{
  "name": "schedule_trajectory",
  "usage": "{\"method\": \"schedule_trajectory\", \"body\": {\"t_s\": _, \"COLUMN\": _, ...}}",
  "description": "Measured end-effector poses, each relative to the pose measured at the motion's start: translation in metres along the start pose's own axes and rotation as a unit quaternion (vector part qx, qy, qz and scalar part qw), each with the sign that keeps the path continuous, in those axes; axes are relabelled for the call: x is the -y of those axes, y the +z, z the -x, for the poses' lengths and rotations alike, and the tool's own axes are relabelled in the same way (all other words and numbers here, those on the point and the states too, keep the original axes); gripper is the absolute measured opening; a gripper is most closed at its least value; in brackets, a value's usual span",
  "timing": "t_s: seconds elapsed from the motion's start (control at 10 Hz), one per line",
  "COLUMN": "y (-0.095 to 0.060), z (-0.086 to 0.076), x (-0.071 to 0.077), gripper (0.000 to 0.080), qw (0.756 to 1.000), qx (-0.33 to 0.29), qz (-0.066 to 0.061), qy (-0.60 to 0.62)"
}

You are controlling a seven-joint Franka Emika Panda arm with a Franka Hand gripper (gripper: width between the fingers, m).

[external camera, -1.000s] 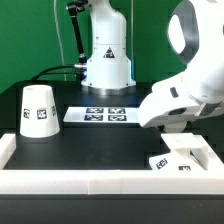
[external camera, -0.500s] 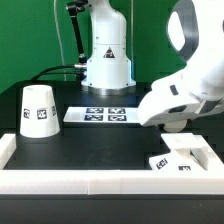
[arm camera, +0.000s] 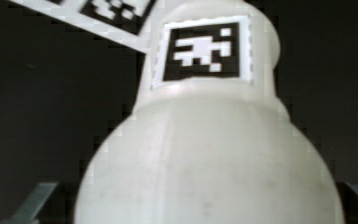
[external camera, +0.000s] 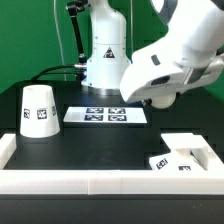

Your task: Assemble lamp

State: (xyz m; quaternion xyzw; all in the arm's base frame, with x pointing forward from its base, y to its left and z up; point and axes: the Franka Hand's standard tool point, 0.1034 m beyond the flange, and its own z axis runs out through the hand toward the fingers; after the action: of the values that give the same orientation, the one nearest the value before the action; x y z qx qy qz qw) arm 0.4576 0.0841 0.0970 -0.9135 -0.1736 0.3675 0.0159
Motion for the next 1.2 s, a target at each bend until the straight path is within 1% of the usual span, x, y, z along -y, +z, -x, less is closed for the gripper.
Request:
{"method": "schedule_trajectory", "body": {"t_s": 0.1, "y": -0.012, "z": 0.000, "x": -0.007, "gripper": 0.0577, "qw": 1.000, "qx": -0.007, "qz": -0.003, "qy": 0.004}}
{"method": "schedule_trajectory", "body": {"t_s": 0.2, "y": -0.009, "z": -0.006, "x": -0.006, "gripper": 0.0578, "qw": 1.000, "qx": -0.024, "qz": 0.002, "qy": 0.002}}
{"method": "schedule_trajectory", "body": {"t_s": 0.3, "y": -0.006, "z": -0.006, "x": -0.006, "gripper": 0.0578, "qw": 1.000, "qx": -0.023, "qz": 0.002, "qy": 0.002}}
{"method": "schedule_trajectory", "body": {"t_s": 0.4, "y": -0.010, "z": -0.011, "x": -0.008, "gripper": 0.0579, "qw": 0.999, "qx": -0.045, "qz": 0.005, "qy": 0.003}}
{"method": "schedule_trajectory", "body": {"t_s": 0.6, "y": -0.013, "z": -0.016, "x": -0.013, "gripper": 0.0579, "qw": 0.992, "qx": -0.126, "qz": 0.017, "qy": 0.006}}
{"method": "schedule_trajectory", "body": {"t_s": 0.7, "y": -0.018, "z": -0.015, "x": -0.022, "gripper": 0.0579, "qw": 0.988, "qx": -0.155, "qz": 0.020, "qy": -0.005}}
{"method": "schedule_trajectory", "body": {"t_s": 0.8, "y": -0.034, "z": -0.010, "x": -0.033, "gripper": 0.0579, "qw": 0.983, "qx": -0.181, "qz": 0.025, "qy": -0.005}}
{"method": "schedule_trajectory", "body": {"t_s": 0.9, "y": -0.050, "z": -0.006, "x": -0.040, "gripper": 0.0579, "qw": 0.978, "qx": -0.205, "qz": 0.030, "qy": -0.006}}
{"method": "schedule_trajectory", "body": {"t_s": 1.0, "y": -0.065, "z": -0.004, "x": -0.044, "gripper": 0.0579, "qw": 0.973, "qx": -0.230, "qz": 0.036, "qy": -0.003}}
{"method": "schedule_trajectory", "body": {"t_s": 1.1, "y": -0.083, "z": -0.002, "x": -0.045, "gripper": 0.0579, "qw": 0.964, "qx": -0.262, "qz": 0.045, "qy": -0.001}}
{"method": "schedule_trajectory", "body": {"t_s": 1.2, "y": -0.080, "z": -0.007, "x": -0.047, "gripper": 0.0579, "qw": 0.950, "qx": -0.308, "qz": 0.051, "qy": -0.002}}
